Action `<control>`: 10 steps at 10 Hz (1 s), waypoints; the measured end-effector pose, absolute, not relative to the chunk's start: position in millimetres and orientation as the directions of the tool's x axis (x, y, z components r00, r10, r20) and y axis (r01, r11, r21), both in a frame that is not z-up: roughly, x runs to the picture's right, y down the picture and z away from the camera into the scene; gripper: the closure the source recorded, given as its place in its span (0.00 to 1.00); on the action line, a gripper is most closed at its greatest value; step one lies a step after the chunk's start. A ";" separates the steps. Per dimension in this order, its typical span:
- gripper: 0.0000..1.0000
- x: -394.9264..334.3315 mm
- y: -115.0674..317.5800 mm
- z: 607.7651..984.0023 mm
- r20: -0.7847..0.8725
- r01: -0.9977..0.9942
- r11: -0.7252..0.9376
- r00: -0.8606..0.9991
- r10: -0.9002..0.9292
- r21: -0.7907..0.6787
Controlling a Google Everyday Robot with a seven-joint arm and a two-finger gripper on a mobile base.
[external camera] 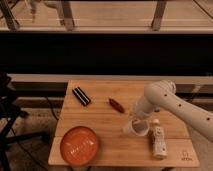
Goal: Pick up the ceramic cup
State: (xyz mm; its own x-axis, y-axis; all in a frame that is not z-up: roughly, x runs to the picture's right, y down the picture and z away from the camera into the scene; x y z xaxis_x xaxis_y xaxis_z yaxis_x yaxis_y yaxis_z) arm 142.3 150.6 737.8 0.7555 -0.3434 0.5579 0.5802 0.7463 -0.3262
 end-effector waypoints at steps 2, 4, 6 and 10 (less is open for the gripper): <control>0.98 140.2 144.4 737.0 0.558 0.577 0.751 0.756 -0.343 -0.320; 0.98 137.8 136.8 733.2 0.560 0.575 0.754 0.755 -0.341 -0.316; 0.98 138.0 131.3 728.2 0.560 0.574 0.755 0.756 -0.339 -0.317; 0.98 136.7 116.4 725.9 0.565 0.570 0.762 0.754 -0.336 -0.308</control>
